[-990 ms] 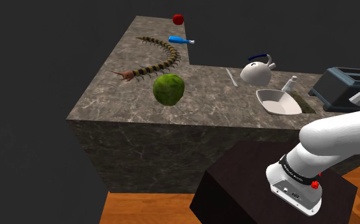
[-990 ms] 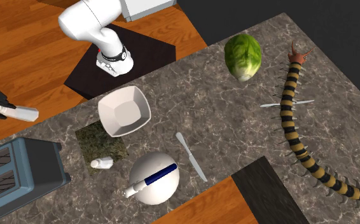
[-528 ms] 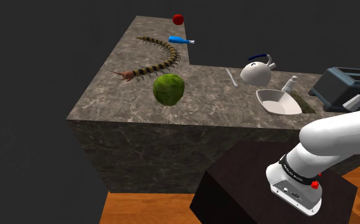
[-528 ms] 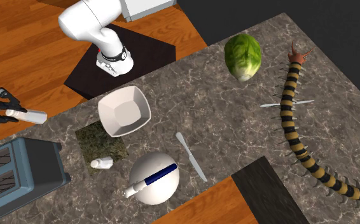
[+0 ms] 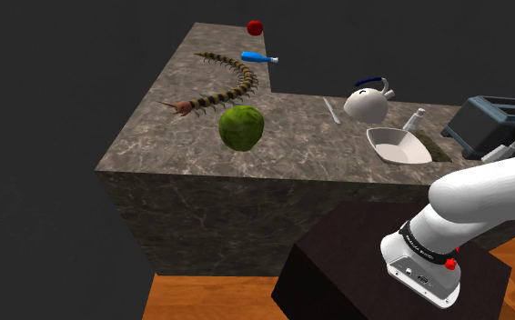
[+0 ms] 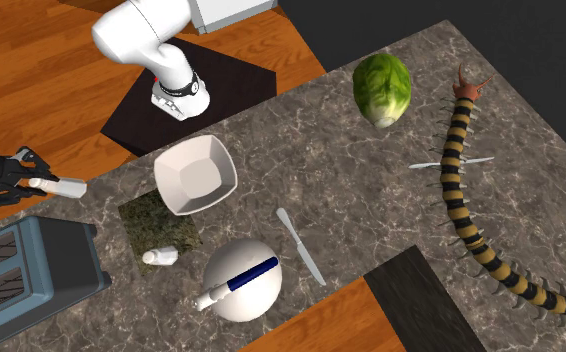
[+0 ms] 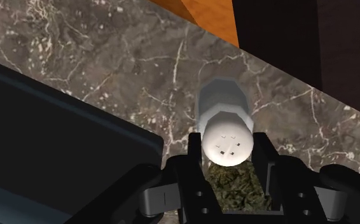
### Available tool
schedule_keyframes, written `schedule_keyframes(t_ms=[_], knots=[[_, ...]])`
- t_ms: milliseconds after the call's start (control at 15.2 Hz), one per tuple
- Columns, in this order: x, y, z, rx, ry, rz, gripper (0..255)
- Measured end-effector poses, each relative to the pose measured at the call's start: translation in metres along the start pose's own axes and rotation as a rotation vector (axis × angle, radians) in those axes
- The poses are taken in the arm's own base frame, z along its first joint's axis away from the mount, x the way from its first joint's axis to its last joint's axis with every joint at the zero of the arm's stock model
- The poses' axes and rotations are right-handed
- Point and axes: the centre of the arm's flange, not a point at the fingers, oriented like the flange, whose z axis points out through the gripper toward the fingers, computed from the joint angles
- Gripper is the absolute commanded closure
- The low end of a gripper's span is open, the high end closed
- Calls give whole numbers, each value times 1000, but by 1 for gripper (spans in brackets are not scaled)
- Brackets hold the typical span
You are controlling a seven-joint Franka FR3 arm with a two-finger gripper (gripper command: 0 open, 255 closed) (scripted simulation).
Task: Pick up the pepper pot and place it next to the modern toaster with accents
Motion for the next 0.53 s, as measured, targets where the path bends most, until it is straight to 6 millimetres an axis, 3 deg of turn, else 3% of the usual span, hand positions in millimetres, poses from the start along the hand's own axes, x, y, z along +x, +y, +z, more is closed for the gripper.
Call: schedule_keyframes(t_ms=[528], knots=[[3,3,43,0,0,0,255]])
